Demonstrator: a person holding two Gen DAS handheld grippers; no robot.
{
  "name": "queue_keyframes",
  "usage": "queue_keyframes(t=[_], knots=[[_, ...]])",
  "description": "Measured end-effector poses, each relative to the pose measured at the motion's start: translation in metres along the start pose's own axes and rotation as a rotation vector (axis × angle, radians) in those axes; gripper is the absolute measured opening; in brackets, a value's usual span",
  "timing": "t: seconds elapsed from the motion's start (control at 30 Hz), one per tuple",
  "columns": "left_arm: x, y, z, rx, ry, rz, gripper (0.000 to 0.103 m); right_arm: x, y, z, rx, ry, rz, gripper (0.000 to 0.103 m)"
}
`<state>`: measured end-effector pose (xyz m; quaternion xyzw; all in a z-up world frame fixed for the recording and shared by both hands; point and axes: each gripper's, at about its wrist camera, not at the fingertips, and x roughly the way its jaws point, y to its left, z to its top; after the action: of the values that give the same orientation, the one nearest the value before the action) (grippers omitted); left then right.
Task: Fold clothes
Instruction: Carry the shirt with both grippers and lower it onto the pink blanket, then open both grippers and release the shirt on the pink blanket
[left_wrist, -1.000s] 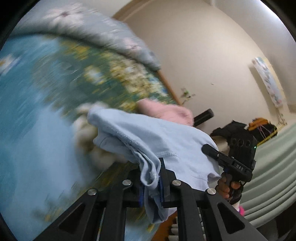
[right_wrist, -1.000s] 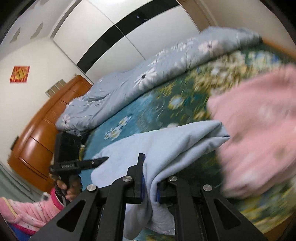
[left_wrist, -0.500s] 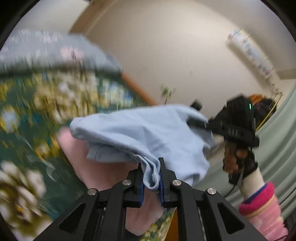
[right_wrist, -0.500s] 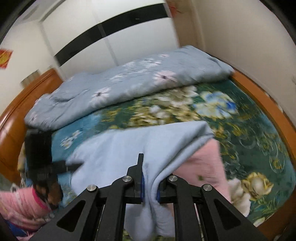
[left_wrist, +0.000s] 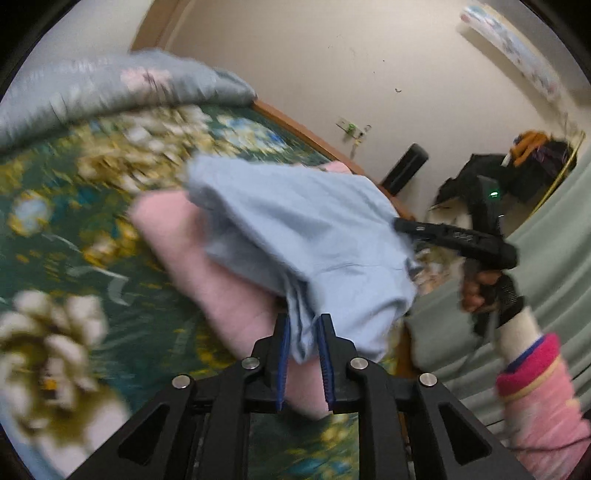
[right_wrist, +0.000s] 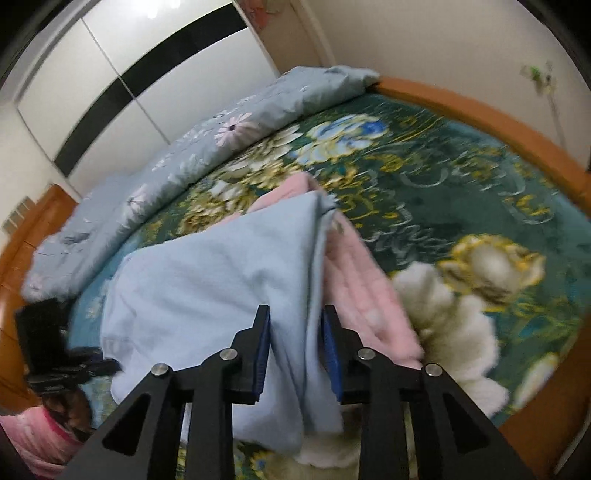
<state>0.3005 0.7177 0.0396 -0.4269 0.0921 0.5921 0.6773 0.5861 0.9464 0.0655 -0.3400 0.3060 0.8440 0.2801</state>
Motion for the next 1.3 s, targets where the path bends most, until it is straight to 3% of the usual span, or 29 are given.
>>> queue_keyframes(t=[0.1, 0.2, 0.23, 0.3, 0.47, 0.57, 0.67, 0.93, 1.0, 1.07, 1.1, 1.17, 1.3], knots=[[-0.012, -0.004, 0.012, 0.031, -0.048, 0.044, 0.016, -0.017, 0.005, -0.003, 0.003, -0.043, -0.034, 0.031], [-0.001, -0.016, 0.025, 0.045, -0.037, 0.034, 0.018, -0.024, 0.019, -0.003, 0.004, -0.082, -0.023, 0.031], [0.003, -0.02, 0.029, 0.05, -0.033, 0.031, 0.022, -0.021, 0.025, -0.001, 0.0, -0.092, -0.013, 0.031], [0.011, -0.028, 0.037, 0.06, -0.025, 0.025, 0.025, -0.016, 0.038, 0.003, -0.007, -0.112, 0.007, 0.038], [0.047, -0.038, 0.034, 0.097, 0.039, 0.058, 0.025, 0.02, 0.064, -0.007, -0.118, -0.029, -0.066, 0.039], [0.066, -0.028, 0.025, 0.069, 0.082, 0.068, 0.025, 0.04, 0.058, -0.015, -0.107, -0.004, -0.092, 0.039], [0.064, -0.025, 0.024, 0.046, 0.09, 0.058, 0.025, 0.048, 0.054, -0.019, -0.084, -0.004, -0.095, 0.039], [0.033, -0.04, 0.013, 0.067, 0.059, 0.083, 0.027, 0.011, 0.083, -0.04, -0.086, -0.091, -0.09, 0.04], [0.029, -0.042, 0.006, 0.052, 0.067, 0.082, 0.032, 0.005, 0.093, -0.053, -0.097, -0.099, -0.093, 0.055], [0.024, -0.043, -0.002, 0.038, 0.083, 0.073, 0.046, 0.001, 0.1, -0.067, -0.104, -0.097, -0.092, 0.065], [0.021, -0.045, -0.006, 0.041, 0.09, 0.081, 0.05, 0.0, 0.102, -0.077, -0.096, -0.084, -0.098, 0.069], [0.015, -0.049, -0.012, 0.058, 0.086, 0.122, 0.068, 0.001, 0.104, -0.09, -0.087, -0.076, -0.105, 0.071], [0.008, -0.054, -0.025, 0.057, 0.058, 0.144, 0.074, -0.005, 0.1, -0.119, -0.012, -0.118, -0.065, 0.082]])
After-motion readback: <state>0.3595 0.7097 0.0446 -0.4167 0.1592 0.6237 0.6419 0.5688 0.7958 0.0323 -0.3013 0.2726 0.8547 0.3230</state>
